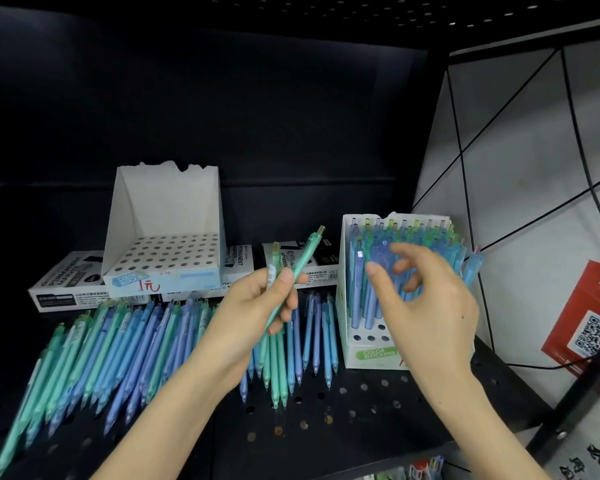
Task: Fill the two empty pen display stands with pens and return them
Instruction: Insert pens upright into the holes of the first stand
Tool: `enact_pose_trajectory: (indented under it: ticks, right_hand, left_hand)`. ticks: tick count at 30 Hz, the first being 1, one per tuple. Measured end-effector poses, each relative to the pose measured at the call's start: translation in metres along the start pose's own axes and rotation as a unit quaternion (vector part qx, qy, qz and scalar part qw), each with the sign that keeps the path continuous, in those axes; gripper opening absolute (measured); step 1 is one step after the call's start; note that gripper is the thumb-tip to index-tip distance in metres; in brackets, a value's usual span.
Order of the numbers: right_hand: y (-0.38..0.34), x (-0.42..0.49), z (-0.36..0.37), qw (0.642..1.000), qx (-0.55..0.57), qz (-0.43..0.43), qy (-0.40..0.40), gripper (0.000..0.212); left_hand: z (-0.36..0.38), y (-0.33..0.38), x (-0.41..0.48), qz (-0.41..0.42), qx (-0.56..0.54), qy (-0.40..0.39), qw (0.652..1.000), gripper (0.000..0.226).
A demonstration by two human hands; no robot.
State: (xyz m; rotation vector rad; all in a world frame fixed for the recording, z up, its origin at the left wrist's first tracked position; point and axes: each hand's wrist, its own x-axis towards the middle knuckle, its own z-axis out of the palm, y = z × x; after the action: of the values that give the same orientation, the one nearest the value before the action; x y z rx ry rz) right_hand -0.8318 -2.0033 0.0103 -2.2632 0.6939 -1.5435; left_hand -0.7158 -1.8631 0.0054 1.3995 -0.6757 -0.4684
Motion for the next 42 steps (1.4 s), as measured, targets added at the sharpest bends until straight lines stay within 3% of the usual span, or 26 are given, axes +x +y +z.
enact_pose_trajectory:
  ticks: [2, 4, 8, 10, 14, 18, 23, 25, 30, 42]
  right_hand:
    - [-0.011, -0.002, -0.004, 0.998, 0.067, -0.009, -0.013, 0.034]
    - [-0.021, -0.002, -0.006, 0.986, 0.149, 0.025, -0.067, 0.031]
    - [-0.032, 0.002, -0.008, 0.954, 0.246, 0.095, -0.146, 0.010]
    - [-0.032, 0.005, -0.013, 0.937, 0.294, 0.117, -0.150, 0.007]
    - [-0.017, 0.020, -0.034, 0.921, 0.340, 0.168, -0.085, 0.022]
    - [0.001, 0.034, -0.049, 0.952, 0.264, 0.153, -0.032, 0.028]
    - [0.016, 0.029, -0.038, 0.981, 0.160, 0.097, -0.056, 0.021]
    - [0.021, 0.026, -0.032, 0.984, 0.143, 0.085, -0.060, 0.018]
    - [0.021, 0.026, -0.030, 0.989, 0.130, 0.058, -0.048, 0.016]
    - [0.010, 0.008, -0.012, 0.996, 0.004, -0.003, -0.095, 0.020]
  left_hand:
    - [0.002, 0.000, -0.002, 0.029, 0.037, -0.030, 0.998, 0.039]
    - [0.006, 0.002, -0.007, 0.059, 0.056, -0.076, 0.994, 0.032]
    - [0.011, 0.003, -0.011, 0.083, 0.070, -0.126, 0.986, 0.025]
    - [0.012, 0.001, -0.011, 0.094, 0.091, -0.108, 0.986, 0.028]
    - [0.005, -0.003, -0.006, 0.095, 0.099, -0.004, 0.990, 0.021]
    - [0.000, -0.005, -0.002, 0.092, 0.124, 0.055, 0.986, 0.021]
    - [0.003, -0.009, 0.000, 0.079, 0.141, 0.047, 0.986, 0.016]
    - [0.002, -0.010, 0.001, 0.076, 0.130, 0.047, 0.987, 0.006]
    - [0.002, -0.011, 0.002, 0.096, 0.131, 0.040, 0.986, 0.004]
    - [0.006, -0.004, -0.005, 0.115, 0.147, 0.012, 0.982, 0.013]
